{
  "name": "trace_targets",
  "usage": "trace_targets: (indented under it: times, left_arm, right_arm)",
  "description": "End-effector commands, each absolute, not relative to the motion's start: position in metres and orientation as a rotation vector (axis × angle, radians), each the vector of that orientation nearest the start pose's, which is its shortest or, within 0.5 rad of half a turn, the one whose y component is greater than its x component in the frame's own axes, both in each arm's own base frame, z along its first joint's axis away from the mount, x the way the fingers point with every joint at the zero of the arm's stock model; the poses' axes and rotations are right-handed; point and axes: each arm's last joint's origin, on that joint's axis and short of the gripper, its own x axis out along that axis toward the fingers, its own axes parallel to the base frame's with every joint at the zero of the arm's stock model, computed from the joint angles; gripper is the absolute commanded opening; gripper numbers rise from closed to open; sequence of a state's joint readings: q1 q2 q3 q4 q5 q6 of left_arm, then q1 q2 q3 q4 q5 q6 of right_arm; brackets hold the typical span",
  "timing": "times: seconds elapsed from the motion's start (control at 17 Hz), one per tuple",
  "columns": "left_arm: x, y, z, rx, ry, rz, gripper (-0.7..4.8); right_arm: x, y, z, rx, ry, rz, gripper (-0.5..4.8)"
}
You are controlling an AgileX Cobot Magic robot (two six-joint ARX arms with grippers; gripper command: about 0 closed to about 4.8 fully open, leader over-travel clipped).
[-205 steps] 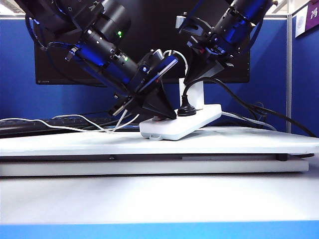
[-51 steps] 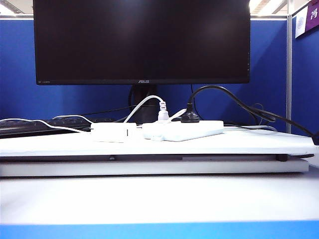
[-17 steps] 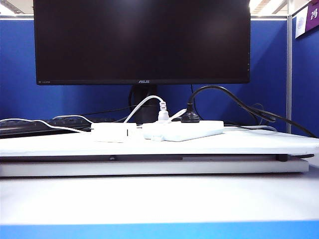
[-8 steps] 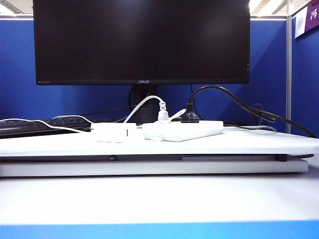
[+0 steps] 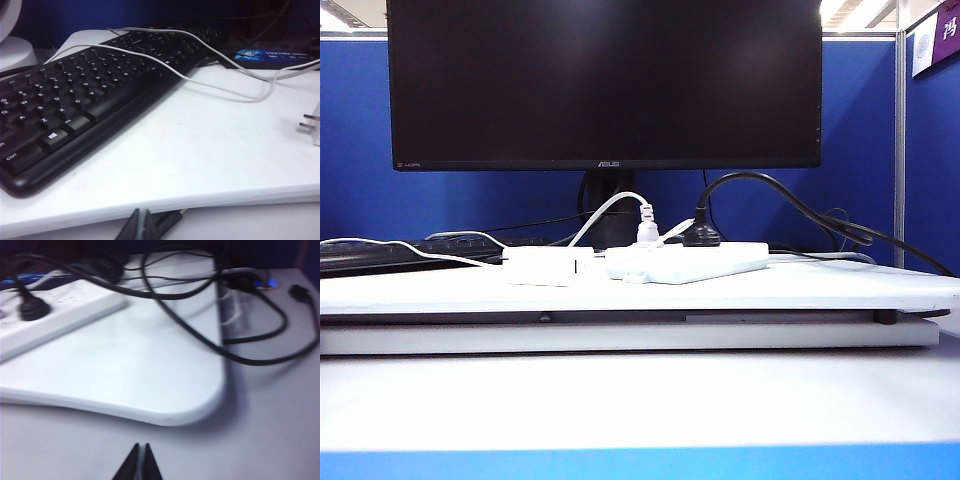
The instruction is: Unplug the white charger from the socket, then place it next to the socket.
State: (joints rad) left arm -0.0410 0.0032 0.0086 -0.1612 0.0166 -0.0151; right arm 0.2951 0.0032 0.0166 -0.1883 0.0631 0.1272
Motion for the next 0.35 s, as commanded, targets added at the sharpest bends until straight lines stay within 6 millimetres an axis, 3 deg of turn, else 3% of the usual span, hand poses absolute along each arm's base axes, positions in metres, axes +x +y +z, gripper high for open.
trace_targets:
  times: [0.06,0.29,0.35]
  left_arm:
    - [0.0959,-0.0044,0.1494,-0.009,0.165,-0.059,-0.04]
    - [0.0959,-0.0044,0.1494,-0.009,0.165,-0.059,-0.04]
    - [0.0959,-0.0044,0.1494,-0.009,0.165,-0.059,-0.04]
  right_arm:
    - [0.0912,0.0305,0.1497,0.109,0.181,0.379,-0.02]
    - [0.0912,0.0307,0.1498,0.11,0.18,0.386,-0.02]
    - [0.0926,0.0262,0.1496,0.098,0.169,0.224,-0.02]
